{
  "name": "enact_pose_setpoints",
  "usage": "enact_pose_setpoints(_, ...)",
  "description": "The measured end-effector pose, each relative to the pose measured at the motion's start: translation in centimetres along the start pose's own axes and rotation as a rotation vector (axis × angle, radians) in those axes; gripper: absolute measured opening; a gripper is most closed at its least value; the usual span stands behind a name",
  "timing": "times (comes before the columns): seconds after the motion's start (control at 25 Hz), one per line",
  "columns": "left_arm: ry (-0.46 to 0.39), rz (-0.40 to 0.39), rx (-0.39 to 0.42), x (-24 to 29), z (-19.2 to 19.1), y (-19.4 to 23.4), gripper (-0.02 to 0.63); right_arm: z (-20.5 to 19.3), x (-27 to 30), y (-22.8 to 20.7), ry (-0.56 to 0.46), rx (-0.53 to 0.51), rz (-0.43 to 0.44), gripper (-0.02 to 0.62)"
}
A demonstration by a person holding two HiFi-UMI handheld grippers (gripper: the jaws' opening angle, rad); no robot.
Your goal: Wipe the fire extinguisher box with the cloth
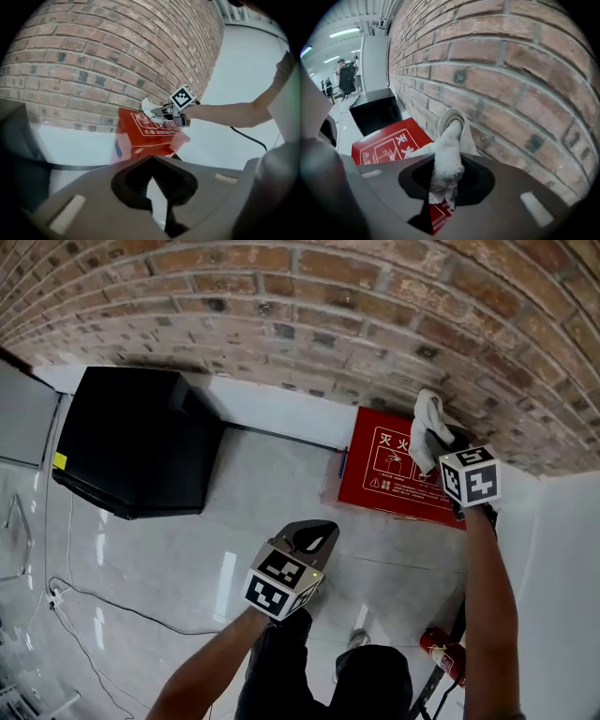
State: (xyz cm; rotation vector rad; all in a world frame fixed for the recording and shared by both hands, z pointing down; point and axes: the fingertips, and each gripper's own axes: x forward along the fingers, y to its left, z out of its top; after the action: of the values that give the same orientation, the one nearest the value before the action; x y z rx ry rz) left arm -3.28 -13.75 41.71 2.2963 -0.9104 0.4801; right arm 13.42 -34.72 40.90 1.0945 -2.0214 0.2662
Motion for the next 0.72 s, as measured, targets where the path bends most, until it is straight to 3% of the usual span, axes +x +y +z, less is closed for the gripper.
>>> enact_pose_setpoints(0.2, 0.021, -0.065, 0.078, 5.3, -2.5, -4.6, 0.000, -7.4, -5.2, -5.7, -0.005, 0.025, -0.116, 0.098)
enact_pose_setpoints(0.36, 0.013, -0.108, 0.138, 8.8, -3.9, -8.5, 0.000, -12.8, -9.4, -6.3, -0.058, 0.045, -0.103, 0.098)
enact_pose_setpoints(0.52, -0.014, -0.135, 0.242, 11.8, -5.0, -10.5, 0.000, -16.4, -13.1, -5.7, -0.209, 0.112, -0.076, 0.098)
enact_pose_setpoints(0.72, -0.070, -0.140, 0.271, 15.0, -7.1, -10.9, 0.000, -19.4, -16.3, -3.2, -0.430, 0.092, -0.120, 0.098)
